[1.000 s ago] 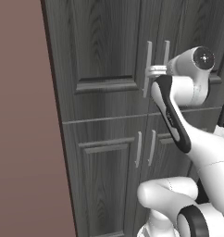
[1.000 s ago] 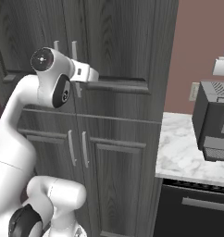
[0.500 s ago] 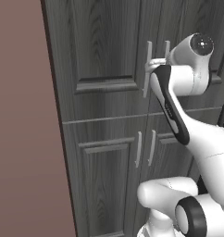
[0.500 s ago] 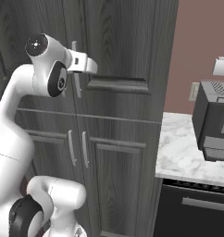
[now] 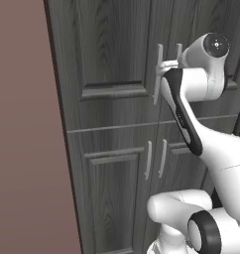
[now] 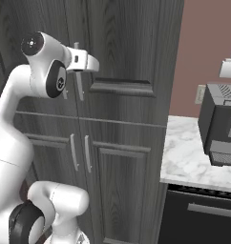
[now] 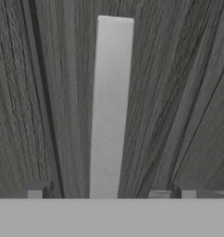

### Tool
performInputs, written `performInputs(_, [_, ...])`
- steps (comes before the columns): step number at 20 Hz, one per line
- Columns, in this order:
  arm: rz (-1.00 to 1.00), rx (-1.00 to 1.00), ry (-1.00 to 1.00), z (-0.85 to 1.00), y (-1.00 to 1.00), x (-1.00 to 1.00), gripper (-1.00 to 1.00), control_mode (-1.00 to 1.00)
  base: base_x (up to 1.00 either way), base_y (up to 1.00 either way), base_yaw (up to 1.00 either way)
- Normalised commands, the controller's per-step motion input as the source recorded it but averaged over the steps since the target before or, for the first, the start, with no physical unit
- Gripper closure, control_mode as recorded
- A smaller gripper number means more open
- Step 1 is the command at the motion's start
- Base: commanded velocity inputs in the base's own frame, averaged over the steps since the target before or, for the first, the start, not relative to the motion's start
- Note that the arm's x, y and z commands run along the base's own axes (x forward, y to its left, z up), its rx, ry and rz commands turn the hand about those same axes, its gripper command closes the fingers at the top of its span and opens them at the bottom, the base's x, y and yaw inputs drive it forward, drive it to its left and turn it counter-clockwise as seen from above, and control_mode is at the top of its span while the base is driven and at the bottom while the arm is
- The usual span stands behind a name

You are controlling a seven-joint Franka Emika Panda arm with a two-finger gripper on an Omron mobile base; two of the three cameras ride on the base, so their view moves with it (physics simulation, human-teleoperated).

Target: Open the cabinet, pick the kettle from the cabinet, and place it in the sink.

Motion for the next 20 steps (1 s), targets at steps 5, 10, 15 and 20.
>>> performInputs(5, [0.00,0.02,0.08,-0.09,0.01,0.09,-1.00,-1.00,0.00,0.00,0.00])
performInputs(10, [0.00,0.09,0.04,-0.18,0.01,0.11,-1.00,-1.00,0.00,0.00,0.00])
performInputs(15, [0.00,0.10,-0.01,-0.22,0.01,0.15,-1.00,-1.00,0.00,0.00,0.00])
performInputs(20, [0.00,0.15,-0.13,-0.31,0.03,0.10,-1.00,-1.00,0.00,0.00,0.00])
